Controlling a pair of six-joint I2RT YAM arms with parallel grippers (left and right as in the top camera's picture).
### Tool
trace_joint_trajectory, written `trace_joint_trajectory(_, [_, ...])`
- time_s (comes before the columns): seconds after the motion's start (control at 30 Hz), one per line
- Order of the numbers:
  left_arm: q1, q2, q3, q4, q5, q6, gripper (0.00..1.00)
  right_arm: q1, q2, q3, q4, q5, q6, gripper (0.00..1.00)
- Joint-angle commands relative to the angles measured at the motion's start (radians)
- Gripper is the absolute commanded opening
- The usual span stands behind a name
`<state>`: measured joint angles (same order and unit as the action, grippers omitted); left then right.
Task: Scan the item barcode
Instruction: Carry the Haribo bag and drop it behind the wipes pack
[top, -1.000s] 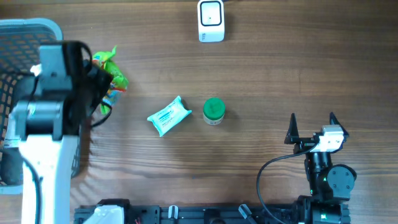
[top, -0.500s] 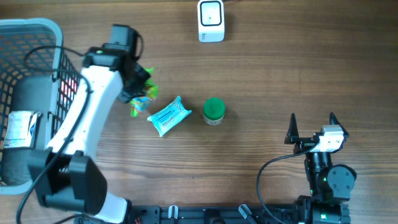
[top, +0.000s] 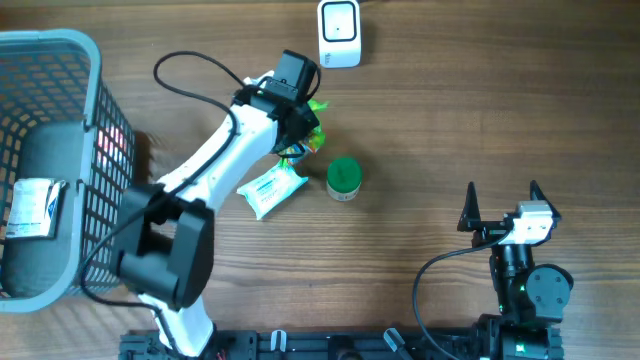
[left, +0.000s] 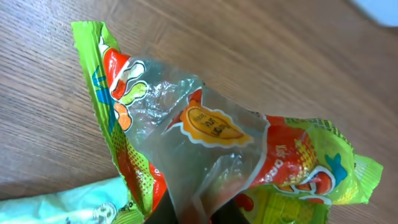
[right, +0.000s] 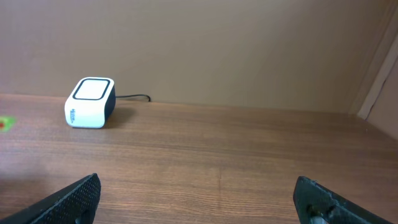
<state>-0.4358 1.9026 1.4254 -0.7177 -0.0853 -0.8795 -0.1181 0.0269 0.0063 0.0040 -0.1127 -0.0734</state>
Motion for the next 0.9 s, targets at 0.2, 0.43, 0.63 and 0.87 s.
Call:
trace_joint_trajectory(0.2, [0.0, 0.103, 0.001, 0.005, -0.018, 0.012, 0.04, 0.004, -0.004, -0.001, 0.005, -0.016, -0.005, 1.0])
trace_joint_trajectory(0.43, [0.0, 0.132, 0.002, -0.017, -0.018, 0.009, 0.23, 0.004, -0.004, -0.001, 0.005, -0.016, -0.005, 1.0])
trace_joint_trajectory(0.63, [0.0, 0.13, 0.002, -0.061, -0.018, 0.01, 0.88, 0.004, -0.004, -0.001, 0.005, -0.016, -0.006, 1.0])
trace_joint_trajectory(0.87, [0.0, 0.038, 0.002, -0.08, -0.035, 0.012, 1.0, 0.004, -0.004, -0.001, 0.005, -0.016, -0.005, 1.0])
